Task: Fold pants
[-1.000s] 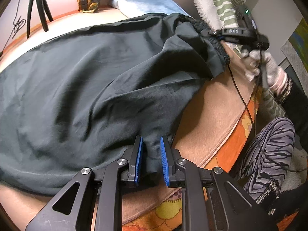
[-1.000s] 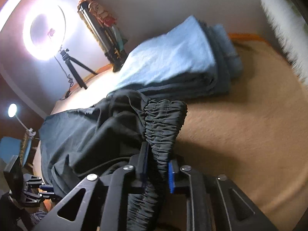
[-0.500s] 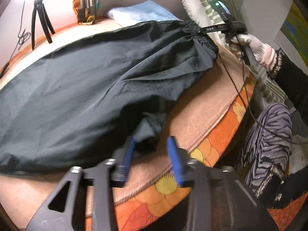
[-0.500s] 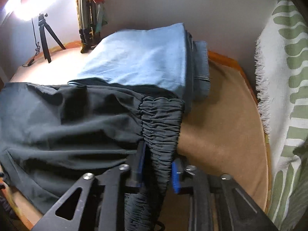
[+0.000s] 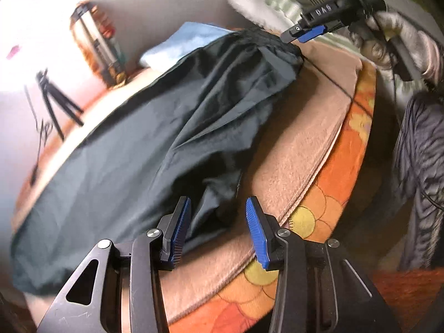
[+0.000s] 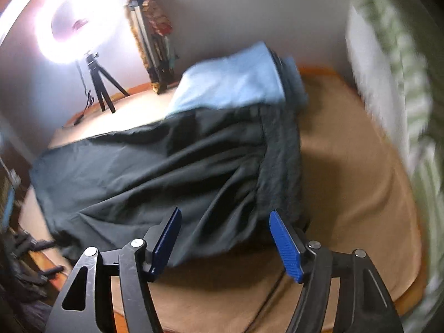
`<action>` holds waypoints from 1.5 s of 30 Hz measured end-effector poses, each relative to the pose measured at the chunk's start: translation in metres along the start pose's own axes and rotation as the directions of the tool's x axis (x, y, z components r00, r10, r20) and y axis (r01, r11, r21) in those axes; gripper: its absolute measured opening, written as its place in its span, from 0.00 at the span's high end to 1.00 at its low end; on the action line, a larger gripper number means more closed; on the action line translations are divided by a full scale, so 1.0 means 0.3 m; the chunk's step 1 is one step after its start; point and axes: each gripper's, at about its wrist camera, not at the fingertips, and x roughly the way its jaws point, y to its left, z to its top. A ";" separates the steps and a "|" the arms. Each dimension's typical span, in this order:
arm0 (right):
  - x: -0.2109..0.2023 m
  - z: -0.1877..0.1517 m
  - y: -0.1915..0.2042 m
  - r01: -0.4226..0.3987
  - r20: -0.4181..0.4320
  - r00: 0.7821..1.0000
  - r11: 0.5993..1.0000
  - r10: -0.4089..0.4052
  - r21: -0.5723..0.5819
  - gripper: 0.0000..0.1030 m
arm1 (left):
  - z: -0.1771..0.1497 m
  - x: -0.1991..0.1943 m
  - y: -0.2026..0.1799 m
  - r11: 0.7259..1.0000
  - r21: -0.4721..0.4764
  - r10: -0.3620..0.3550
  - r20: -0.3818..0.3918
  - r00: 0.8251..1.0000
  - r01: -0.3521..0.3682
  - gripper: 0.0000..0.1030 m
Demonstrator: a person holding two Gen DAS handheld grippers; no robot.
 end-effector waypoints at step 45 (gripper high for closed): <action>0.042 -0.051 -0.113 0.032 -0.022 0.999 0.987 -0.029 0.160 0.65 | -0.067 -0.014 0.015 0.968 -0.070 -0.241 0.015 0.970 0.242 0.97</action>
